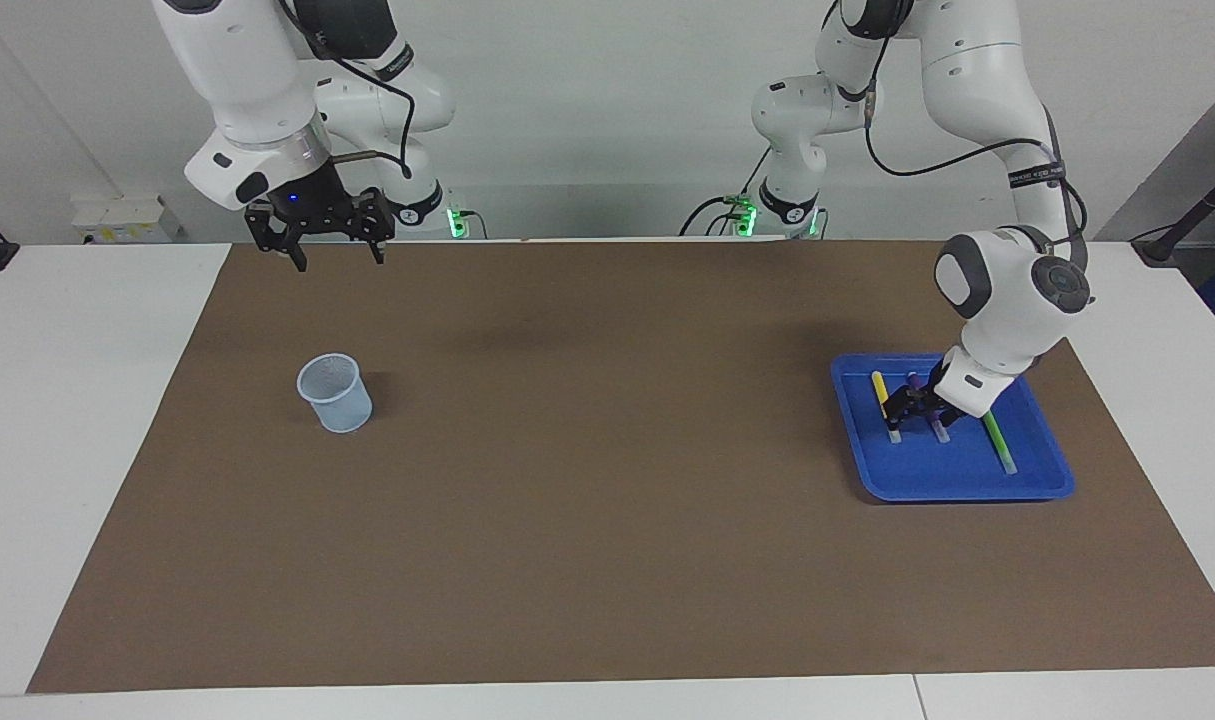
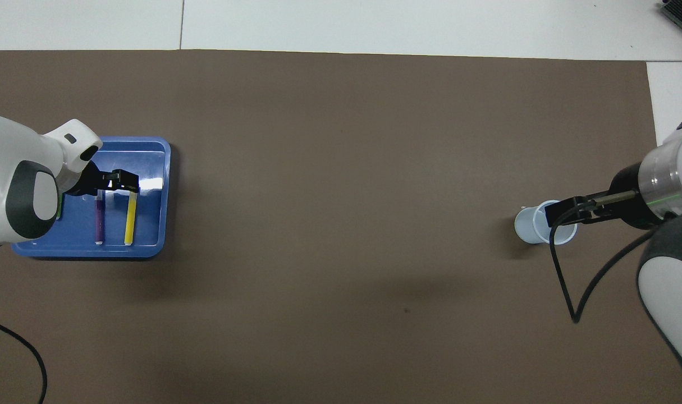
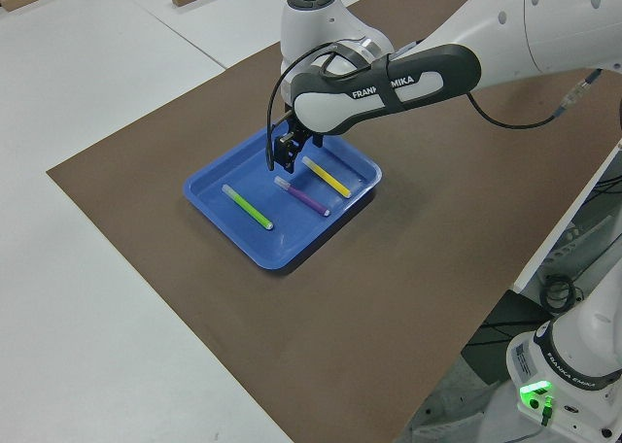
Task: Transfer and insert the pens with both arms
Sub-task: 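Grasp the yellow pen with the left gripper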
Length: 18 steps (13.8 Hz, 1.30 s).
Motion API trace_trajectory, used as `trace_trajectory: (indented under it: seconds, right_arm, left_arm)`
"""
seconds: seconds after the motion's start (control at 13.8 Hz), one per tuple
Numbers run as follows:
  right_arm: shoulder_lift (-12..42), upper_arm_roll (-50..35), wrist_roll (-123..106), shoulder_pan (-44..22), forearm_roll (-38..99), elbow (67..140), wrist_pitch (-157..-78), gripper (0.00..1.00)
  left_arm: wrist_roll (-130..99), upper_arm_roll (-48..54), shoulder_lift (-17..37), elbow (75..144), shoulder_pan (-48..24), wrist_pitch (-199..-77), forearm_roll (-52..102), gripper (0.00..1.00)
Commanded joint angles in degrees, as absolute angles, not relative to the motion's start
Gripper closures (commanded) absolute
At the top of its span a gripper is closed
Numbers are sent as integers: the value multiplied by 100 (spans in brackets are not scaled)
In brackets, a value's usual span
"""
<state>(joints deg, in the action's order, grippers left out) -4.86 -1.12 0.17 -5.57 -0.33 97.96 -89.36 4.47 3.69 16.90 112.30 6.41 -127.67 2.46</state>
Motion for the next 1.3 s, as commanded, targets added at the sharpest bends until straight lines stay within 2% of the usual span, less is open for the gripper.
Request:
trace_trajectory:
  seconds: [0.0, 0.14, 0.36, 0.43, 0.72, 0.94, 1.01, 1.23]
  right_arm:
    - [-668, -114, -106, -536, 88, 10028, -9044, 0]
    - [-685, -123, -97, -536, 105, 10055, -9062, 0]
    - [-703, -114, -79, -536, 255, 10081, -9061, 0]
    - [-703, -114, -79, -536, 255, 10081, -9062, 0]
    - [-712, -114, -79, -536, 290, 10090, -9062, 0]
    - [-712, -114, -79, -615, 334, 10090, -9062, 0]
    - [-712, -114, -62, -650, 343, 10090, -9062, 0]
    - [-712, -123, -62, -650, 360, 10090, -9062, 0]
  left_arm:
    - [536, 387, 1705, 11434, 651, -12893, 229, 5]
    - [545, 387, 1705, 11549, 642, -12981, 229, 7]
    - [536, 387, 1705, 11575, 598, -12981, 229, 19]
    - [527, 387, 1705, 11584, 598, -12999, 229, 26]
    - [536, 387, 1696, 11794, 580, -13279, 229, 73]
    - [519, 387, 1670, 11971, 580, -13482, 229, 96]
    - [501, 387, 1670, 11979, 580, -13482, 229, 100]
    - [483, 387, 1661, 11971, 580, -13465, 229, 100]
